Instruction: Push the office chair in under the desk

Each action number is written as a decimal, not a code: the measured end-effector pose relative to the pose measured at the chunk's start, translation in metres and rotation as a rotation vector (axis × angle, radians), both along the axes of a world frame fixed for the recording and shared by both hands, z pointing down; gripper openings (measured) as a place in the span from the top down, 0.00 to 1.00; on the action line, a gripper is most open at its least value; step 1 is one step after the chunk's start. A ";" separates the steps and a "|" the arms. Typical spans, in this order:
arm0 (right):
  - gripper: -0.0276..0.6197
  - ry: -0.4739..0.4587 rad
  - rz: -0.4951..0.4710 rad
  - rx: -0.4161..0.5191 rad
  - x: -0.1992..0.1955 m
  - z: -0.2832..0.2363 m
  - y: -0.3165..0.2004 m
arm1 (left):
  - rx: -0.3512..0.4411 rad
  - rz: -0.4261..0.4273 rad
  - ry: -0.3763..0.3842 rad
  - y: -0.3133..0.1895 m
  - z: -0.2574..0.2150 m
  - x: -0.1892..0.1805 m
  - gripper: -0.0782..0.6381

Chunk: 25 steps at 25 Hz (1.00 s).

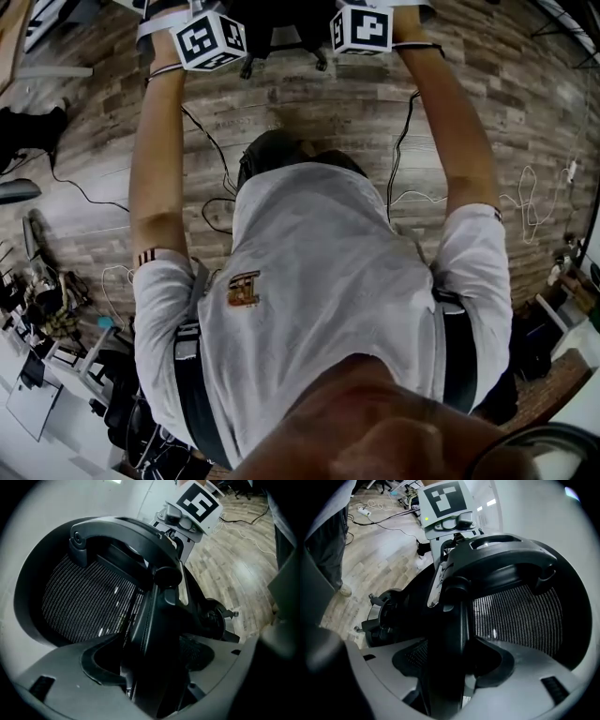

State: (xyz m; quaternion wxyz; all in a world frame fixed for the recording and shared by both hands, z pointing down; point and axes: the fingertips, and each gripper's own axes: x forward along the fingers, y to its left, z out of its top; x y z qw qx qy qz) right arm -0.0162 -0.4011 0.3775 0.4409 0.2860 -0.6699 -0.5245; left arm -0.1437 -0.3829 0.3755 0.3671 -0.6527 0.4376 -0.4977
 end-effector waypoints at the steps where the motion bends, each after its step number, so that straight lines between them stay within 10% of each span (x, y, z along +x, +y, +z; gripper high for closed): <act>1: 0.55 -0.003 0.001 -0.001 -0.003 0.000 -0.008 | -0.002 -0.001 -0.003 -0.009 0.000 -0.003 0.41; 25: 0.55 -0.017 0.073 0.005 -0.026 -0.002 -0.174 | 0.019 0.088 0.017 -0.181 -0.004 -0.026 0.41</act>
